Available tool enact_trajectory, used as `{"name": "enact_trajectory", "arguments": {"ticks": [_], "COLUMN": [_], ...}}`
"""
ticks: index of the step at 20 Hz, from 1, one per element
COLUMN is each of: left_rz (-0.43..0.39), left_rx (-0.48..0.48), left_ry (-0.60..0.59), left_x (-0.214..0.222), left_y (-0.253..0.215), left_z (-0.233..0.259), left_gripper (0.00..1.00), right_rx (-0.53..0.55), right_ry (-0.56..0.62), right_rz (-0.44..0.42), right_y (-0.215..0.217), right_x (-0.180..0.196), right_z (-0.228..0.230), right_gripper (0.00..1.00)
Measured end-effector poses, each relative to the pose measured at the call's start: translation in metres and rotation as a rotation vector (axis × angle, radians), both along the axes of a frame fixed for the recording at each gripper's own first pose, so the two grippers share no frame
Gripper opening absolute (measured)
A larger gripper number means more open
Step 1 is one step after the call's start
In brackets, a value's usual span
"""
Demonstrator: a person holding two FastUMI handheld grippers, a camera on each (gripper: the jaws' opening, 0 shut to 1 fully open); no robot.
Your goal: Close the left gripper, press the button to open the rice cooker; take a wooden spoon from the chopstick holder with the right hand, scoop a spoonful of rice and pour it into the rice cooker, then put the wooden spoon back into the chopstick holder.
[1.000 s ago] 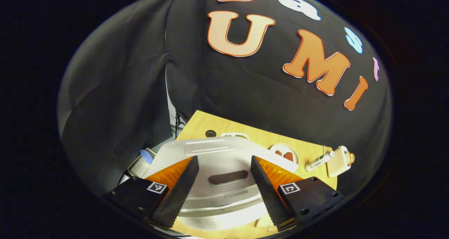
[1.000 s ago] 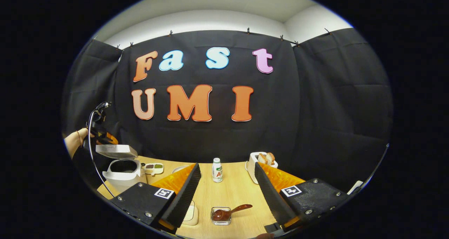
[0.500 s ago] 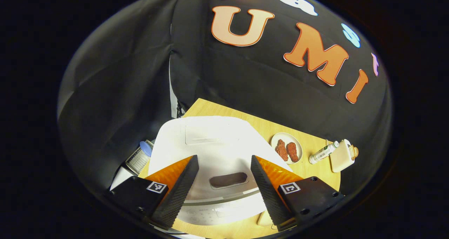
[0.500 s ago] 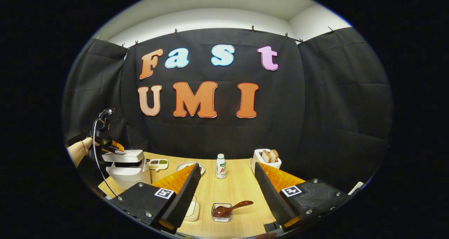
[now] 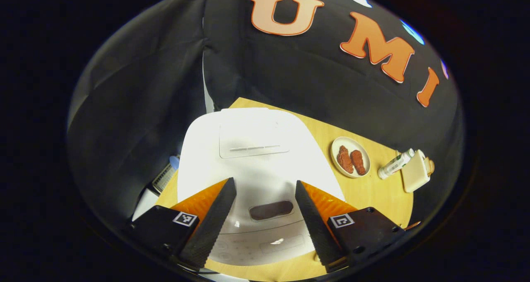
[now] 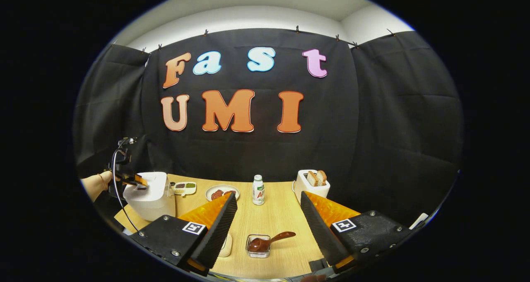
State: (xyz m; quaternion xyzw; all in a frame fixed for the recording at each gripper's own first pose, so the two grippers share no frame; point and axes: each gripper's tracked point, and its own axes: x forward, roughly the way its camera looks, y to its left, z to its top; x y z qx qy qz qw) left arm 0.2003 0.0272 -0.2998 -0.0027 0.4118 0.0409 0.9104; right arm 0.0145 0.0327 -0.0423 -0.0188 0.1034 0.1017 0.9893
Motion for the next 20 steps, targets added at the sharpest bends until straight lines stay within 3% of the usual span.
{"name": "enact_trajectory", "arguments": {"ticks": [2,5,8,13,17,20], "left_rz": [-0.023,-0.001,-0.028,-0.063,-0.04,-0.013], "left_rx": [0.041,-0.01,0.032,0.008,0.022,0.015], "left_ry": [-0.02,-0.064,-0.263,-0.519,-0.672,-0.725], "left_x": [-0.002,-0.013,-0.047,-0.128,-0.177,-0.194], "left_y": [-0.004,-0.014,-0.012,-0.013,0.004,0.014], "left_z": [0.007,0.025,0.096,0.212,0.268,0.281], "left_gripper": [1.0,1.0,1.0,0.99,1.0,0.99], "right_rx": [0.021,0.029,0.022,0.02,0.026,0.023], "right_ry": [0.006,-0.006,-0.025,-0.051,-0.065,-0.073], "right_rz": [0.0,-0.004,-0.007,-0.02,-0.025,-0.035], "right_y": [0.001,-0.001,-0.003,-0.003,0.004,0.01], "right_x": [-0.001,-0.001,-0.004,-0.004,-0.006,-0.008], "right_z": [-0.002,0.0,0.004,0.014,0.016,0.016], "right_gripper": [0.95,0.95,0.95,0.95,0.95,0.95]}}
